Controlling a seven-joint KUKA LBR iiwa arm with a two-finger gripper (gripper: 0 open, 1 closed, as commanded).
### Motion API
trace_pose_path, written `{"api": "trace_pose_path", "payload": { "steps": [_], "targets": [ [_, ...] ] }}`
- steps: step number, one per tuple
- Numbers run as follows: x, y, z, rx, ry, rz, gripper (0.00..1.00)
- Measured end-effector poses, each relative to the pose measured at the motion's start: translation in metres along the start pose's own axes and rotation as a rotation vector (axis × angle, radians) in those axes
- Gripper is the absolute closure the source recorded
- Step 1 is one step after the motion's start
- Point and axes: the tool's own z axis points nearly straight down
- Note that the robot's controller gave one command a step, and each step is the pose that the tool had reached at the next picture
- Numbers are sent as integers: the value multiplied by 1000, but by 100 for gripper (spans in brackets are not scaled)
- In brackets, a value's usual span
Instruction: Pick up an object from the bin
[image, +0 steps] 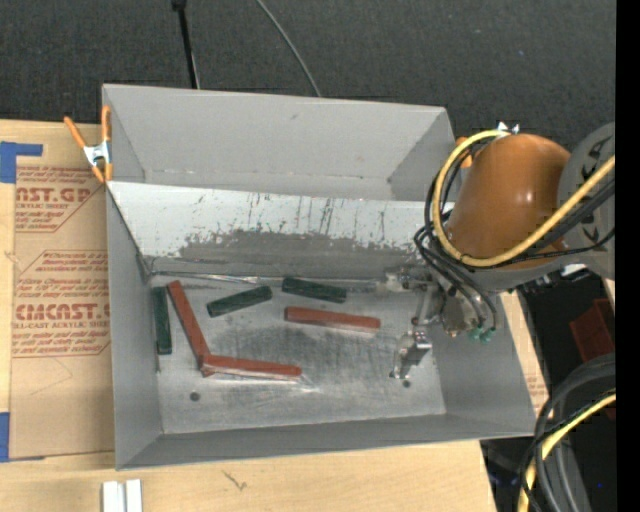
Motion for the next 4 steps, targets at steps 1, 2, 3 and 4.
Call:
{"api": "trace_pose_path", "payload": {
  "steps": [1,2,3,4],
  "targets": [
    [-29,-10,56,1,-8,-32,0],
    [-62,14,126,-1,-2,-33,100],
    [-62,14,126,-1,-2,-32,100],
    [-80,43,99,-2,0,-7,100]
  ]
}}
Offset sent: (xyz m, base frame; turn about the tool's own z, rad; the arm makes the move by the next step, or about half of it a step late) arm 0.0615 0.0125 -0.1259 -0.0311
